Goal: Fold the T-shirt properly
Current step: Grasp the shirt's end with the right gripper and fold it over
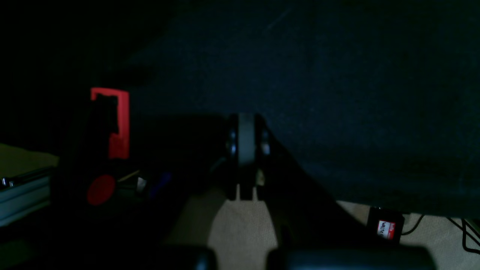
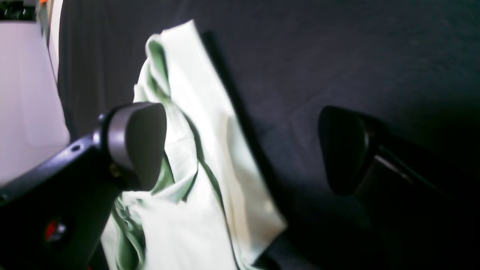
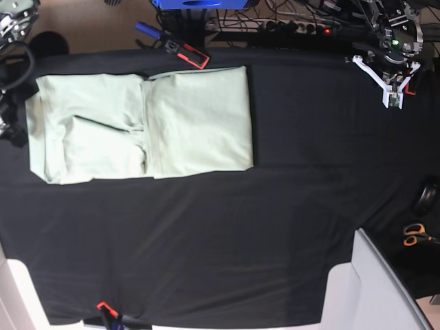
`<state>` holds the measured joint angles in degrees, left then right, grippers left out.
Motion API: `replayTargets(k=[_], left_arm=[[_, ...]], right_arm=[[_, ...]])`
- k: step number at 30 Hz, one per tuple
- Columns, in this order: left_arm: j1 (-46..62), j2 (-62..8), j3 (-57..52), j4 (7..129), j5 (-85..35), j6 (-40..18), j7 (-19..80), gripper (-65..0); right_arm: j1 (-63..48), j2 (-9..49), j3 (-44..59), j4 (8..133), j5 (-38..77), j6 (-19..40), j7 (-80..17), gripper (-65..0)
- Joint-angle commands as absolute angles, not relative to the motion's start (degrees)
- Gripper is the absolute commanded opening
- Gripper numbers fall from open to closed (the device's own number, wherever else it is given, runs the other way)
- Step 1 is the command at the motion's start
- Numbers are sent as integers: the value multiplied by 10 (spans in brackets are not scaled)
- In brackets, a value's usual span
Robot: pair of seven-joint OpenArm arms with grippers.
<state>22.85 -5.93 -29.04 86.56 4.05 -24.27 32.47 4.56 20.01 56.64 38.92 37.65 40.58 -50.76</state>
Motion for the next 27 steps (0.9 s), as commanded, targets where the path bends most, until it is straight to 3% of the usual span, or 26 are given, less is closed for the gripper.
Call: replayTargets(k=[1, 20, 27], left_arm=[[228, -65, -291, 874, 38, -240, 317, -650], [228, -65, -291, 874, 38, -240, 318, -650], [228, -65, -292, 874, 38, -240, 318, -650]], right_arm=[[51, 195, 544, 390, 360, 400, -531, -36], [36, 151, 437, 391, 358, 400, -534, -42], [29, 155, 400, 391, 358, 400, -529, -186]])
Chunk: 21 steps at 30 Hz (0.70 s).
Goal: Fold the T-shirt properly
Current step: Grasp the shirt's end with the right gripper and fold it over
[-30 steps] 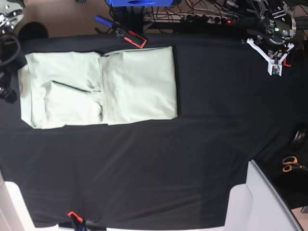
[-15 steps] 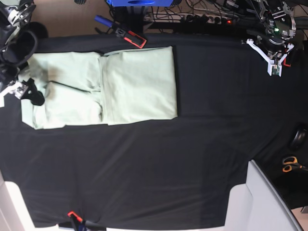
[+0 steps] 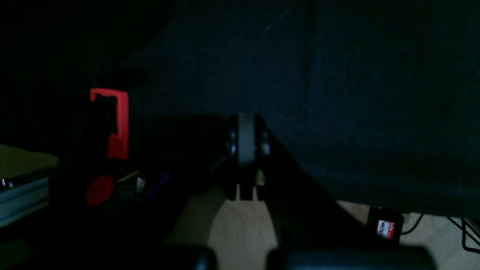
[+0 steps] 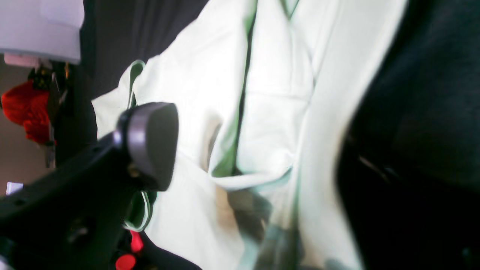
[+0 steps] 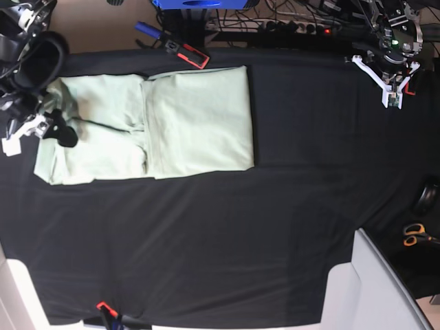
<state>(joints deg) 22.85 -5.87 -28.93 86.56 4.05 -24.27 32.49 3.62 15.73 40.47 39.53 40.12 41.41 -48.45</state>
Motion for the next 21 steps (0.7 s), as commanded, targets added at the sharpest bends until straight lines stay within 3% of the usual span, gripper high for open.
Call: replayTargets(k=[1, 5, 10, 21], left_arm=[[228, -65, -292, 874, 37, -240, 318, -650], [228, -65, -291, 874, 36, -240, 318, -650], [228, -65, -291, 874, 37, -240, 318, -650], [232, -65, -291, 874, 38, -240, 318, -650]], right_arm=[[29, 155, 400, 391, 357, 400, -529, -205], [29, 155, 400, 391, 357, 400, -529, -331], [29, 155, 400, 390, 356, 400, -529, -637], [41, 180, 356, 419, 356, 400, -528, -650]])
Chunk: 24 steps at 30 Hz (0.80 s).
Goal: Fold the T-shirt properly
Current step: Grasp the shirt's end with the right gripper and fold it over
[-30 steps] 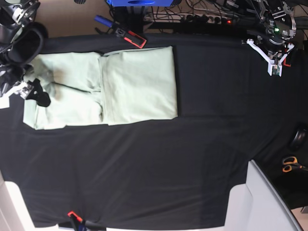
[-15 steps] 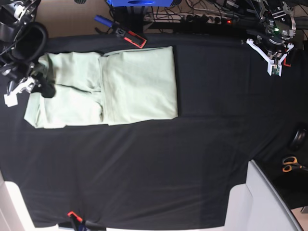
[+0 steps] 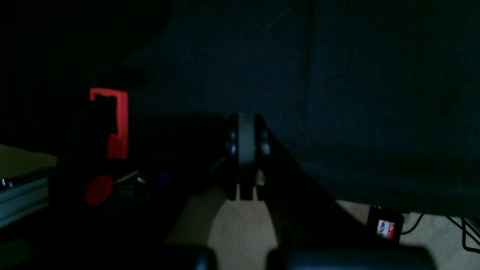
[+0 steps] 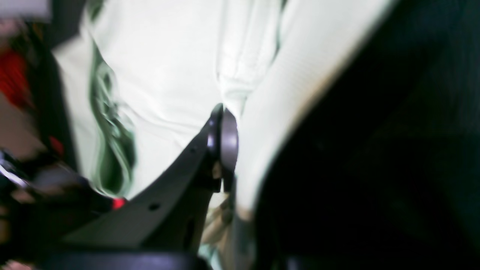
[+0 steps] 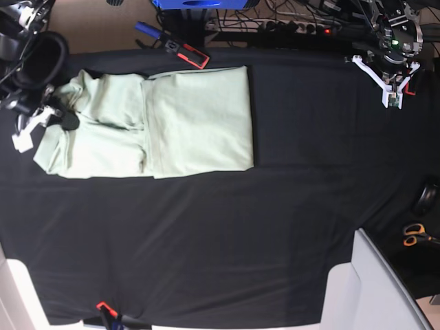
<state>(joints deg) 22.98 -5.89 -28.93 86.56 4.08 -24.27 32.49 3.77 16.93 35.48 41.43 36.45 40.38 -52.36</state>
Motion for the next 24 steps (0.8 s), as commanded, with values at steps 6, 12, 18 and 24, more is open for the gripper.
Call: replayTargets(k=[6, 12, 18, 24], left_arm=[[233, -65, -294, 874, 38, -240, 318, -650], [233, -65, -295, 874, 38, -240, 318, -650], [233, -65, -295, 874, 38, -240, 318, -650], [231, -65, -292, 874, 38, -240, 319, -650]], right_arm=[[28, 182, 348, 526, 356, 400, -528, -650], [18, 182, 347, 616, 347, 322, -532, -650], [10, 158, 333, 713, 271, 259, -558, -650], [-22, 99, 248, 844, 153, 247, -564, -650]])
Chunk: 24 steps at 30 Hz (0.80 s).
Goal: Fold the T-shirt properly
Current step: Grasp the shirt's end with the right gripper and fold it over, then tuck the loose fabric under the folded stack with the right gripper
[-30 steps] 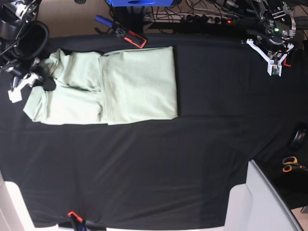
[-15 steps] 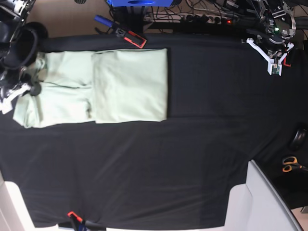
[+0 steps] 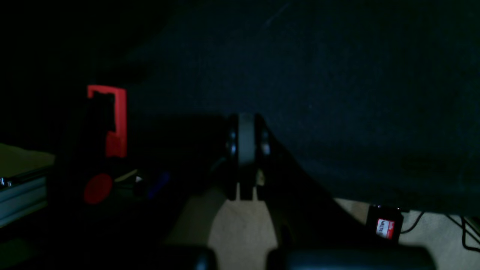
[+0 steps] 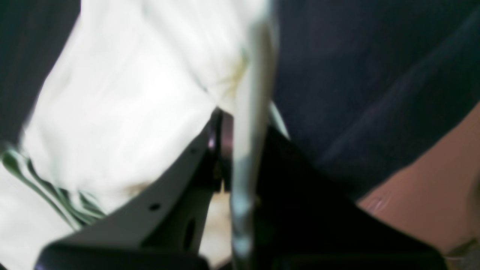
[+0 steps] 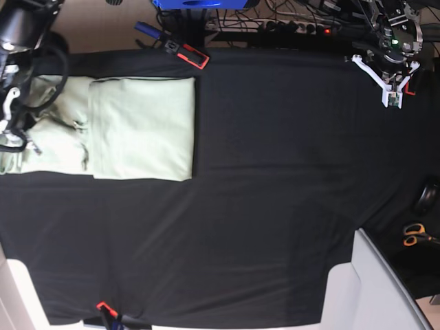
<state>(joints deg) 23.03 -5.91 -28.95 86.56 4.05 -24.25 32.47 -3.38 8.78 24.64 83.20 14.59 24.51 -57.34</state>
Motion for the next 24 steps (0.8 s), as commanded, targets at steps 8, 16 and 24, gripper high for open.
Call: replayTargets(k=[8, 16, 24], left_arm=[[233, -65, -294, 874, 38, -240, 319, -650], [231, -65, -295, 874, 38, -240, 318, -650], [229, -65, -291, 874, 38, -240, 319, -650]], right_arm=[[-29, 53, 151, 900, 20, 225, -560, -650], [-49, 55, 79, 931, 16, 170, -561, -650], [-54, 53, 11, 939, 16, 103, -563, -650]])
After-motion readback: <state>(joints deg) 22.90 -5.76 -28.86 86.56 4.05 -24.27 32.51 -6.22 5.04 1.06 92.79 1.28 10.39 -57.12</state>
